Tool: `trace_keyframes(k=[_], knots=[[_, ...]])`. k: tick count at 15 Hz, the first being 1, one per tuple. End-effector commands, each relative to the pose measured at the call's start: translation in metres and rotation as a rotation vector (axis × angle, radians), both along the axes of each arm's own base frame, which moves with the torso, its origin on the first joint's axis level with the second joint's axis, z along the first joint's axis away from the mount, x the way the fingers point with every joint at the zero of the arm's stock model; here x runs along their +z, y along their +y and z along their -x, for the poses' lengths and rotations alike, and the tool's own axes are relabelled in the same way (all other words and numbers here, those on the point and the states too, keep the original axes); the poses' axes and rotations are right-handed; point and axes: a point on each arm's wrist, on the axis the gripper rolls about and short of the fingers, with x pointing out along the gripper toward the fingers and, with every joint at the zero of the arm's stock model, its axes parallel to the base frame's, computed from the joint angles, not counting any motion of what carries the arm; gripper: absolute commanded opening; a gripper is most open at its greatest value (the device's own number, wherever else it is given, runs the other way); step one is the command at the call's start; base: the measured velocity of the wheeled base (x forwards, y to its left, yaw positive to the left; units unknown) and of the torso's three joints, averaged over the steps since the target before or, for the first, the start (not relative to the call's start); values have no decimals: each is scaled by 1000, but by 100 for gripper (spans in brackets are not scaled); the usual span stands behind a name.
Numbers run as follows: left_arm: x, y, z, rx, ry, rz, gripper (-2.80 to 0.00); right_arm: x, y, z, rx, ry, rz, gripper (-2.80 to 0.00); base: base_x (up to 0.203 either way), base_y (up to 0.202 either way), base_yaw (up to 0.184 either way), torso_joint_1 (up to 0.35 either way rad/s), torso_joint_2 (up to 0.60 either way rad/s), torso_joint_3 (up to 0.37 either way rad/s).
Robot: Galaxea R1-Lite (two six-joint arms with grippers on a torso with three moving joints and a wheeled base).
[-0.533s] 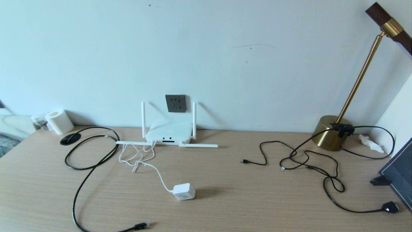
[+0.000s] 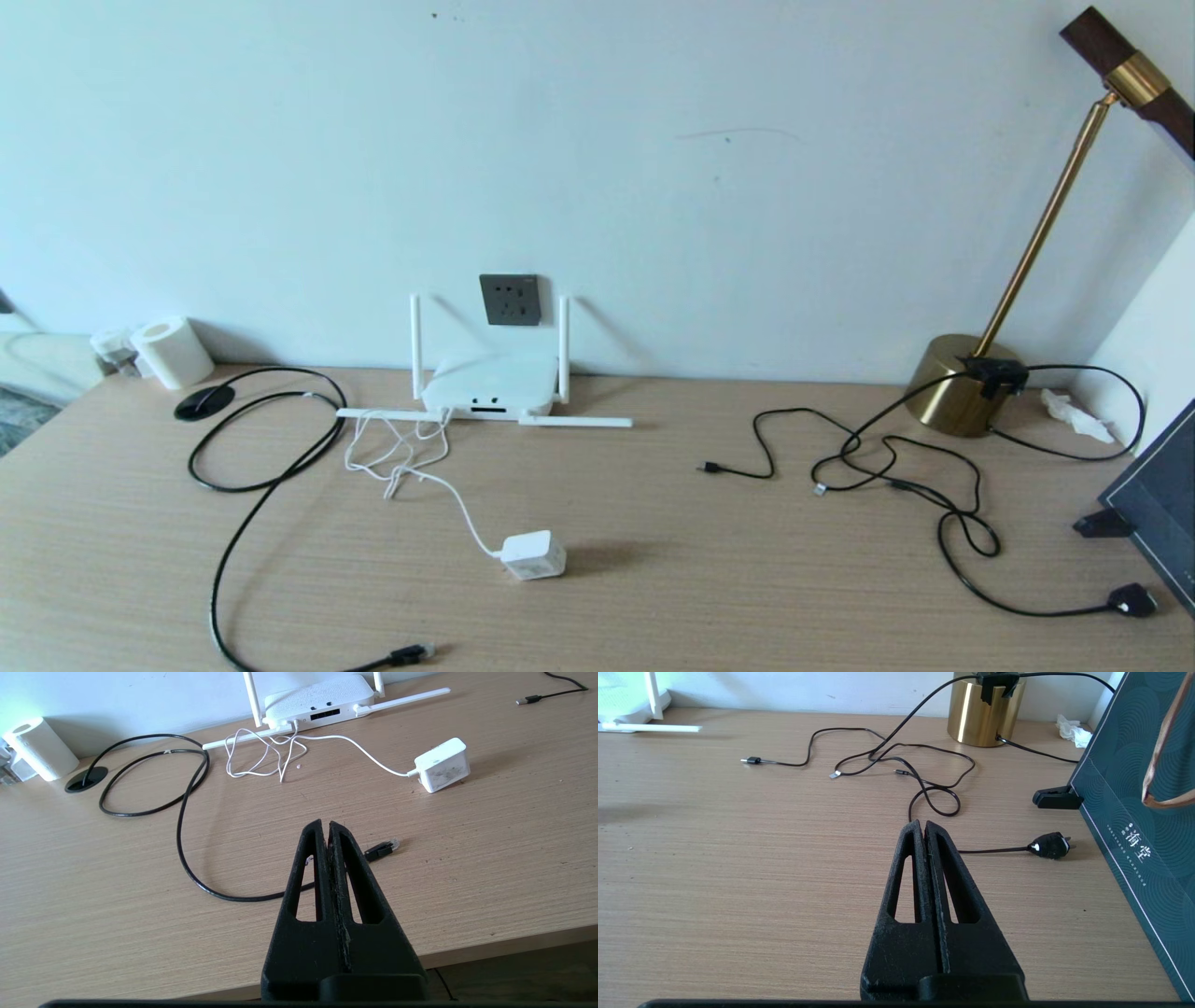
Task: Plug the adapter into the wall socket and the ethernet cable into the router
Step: Pick up plug
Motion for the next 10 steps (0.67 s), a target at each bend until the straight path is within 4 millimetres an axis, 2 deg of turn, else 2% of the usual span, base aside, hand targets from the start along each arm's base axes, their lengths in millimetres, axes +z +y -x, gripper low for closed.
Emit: trace_keyframes(k=[1,2,5,6,8,10], knots=[[3,0,1,-4,-18,-3,-280,0,0,0,0,-1,-1,-280,0,0,0,0,0,0],[15,0,4,-14,-60,-4,-280,0,0,0,-1,-1,-2,-280,0,0,0,0,0,0],[90,-2,17,-117,-154,-30,-280,0,0,0,10,0,43,-280,0,0,0,0,0,0],[111,-3,18,-191,-129,-49,-280,0,1,0,33,1,68,-280,0,0,0,0,0,0],[129,-5,1,-315,12,-148,-280,0,1,0,40,1,79,-280,0,0,0,0,0,0],[129,-7,-30,-426,147,-306,-280,0,1,0,41,1,79,-280,0,0,0,0,0,0]])
